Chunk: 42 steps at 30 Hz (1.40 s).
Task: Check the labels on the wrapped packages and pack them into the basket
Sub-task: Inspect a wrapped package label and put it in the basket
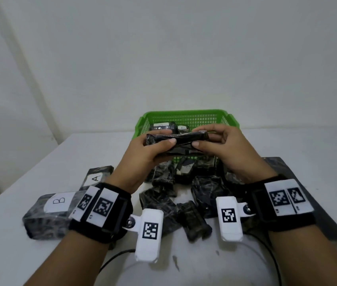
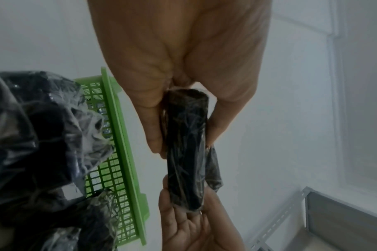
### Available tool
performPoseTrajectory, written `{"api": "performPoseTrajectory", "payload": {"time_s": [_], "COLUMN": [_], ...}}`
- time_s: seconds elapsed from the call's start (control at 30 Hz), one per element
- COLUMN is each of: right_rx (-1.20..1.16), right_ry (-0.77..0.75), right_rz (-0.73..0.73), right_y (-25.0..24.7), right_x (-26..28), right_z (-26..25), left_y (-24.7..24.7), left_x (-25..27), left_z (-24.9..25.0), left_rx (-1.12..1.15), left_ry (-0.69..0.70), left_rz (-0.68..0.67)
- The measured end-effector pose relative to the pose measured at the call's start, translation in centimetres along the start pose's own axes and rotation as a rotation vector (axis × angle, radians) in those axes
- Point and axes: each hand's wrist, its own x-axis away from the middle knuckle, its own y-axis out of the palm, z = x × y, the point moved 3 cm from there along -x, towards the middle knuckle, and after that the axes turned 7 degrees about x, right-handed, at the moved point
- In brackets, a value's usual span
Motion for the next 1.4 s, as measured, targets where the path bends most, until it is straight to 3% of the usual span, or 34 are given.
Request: {"api": "performPoseTrajectory", "payload": {"time_s": [0.2, 0.4, 0.57, 0.77, 0.9, 0.97, 1.03, 1.13, 1.23, 1.33, 1.4], "right_rx": [0.022, 0.027, 0.02, 0.066, 0.105, -0.06, -0.195, -0.278, -0.282, -0.247, -0.208], "right_ry": [-0.057, -0.01, -0.017, -0.02, 0.036, 0.116, 0.147, 0.11, 0.078, 0.088, 0.087], "right_rz": [0.072, -0.004, 0.064, 0.093, -0.04, -0.136, -0.14, -0.044, 0.026, 0.015, 0.039], "right_y": [0.4, 0.0, 0.0, 1.1, 1.5, 2.0, 2.3, 2.2, 1.6, 1.6, 1.7], "right_x": [1.0, 1.4, 1.3, 1.6, 1.5, 1.6, 1.7, 1.5, 1.3, 1.1, 1.1], "right_z": [0.1, 0.5, 0.7, 1.1, 1.3, 1.4, 1.4, 1.7, 2.0, 2.1, 2.2], "left_y": [1.2, -0.2, -0.5, -0.9, -1.6, -1.7, -1.7, -1.6, -1.2, -1.6, -1.9], "left_x": [-0.5, -1.0, -1.0, -0.7, -0.6, -0.3, -0.3, -0.3, -0.1, -0.4, -0.5], "left_z": [-0.9, -1.0, -1.7, -2.3, -1.5, -1.2, -1.3, -1.9, -2.5, -2.8, -2.9], "left_rx": [0.088, 0.095, 0.072, 0.009, -0.125, -0.144, -0.202, -0.193, 0.034, -0.001, -0.065], "left_ry": [-0.018, 0.058, -0.02, 0.023, 0.18, 0.218, 0.234, 0.16, -0.009, 0.015, 0.03], "left_rz": [-0.089, -0.032, -0.099, -0.085, -0.058, -0.07, -0.085, -0.14, -0.171, -0.06, -0.056]}}
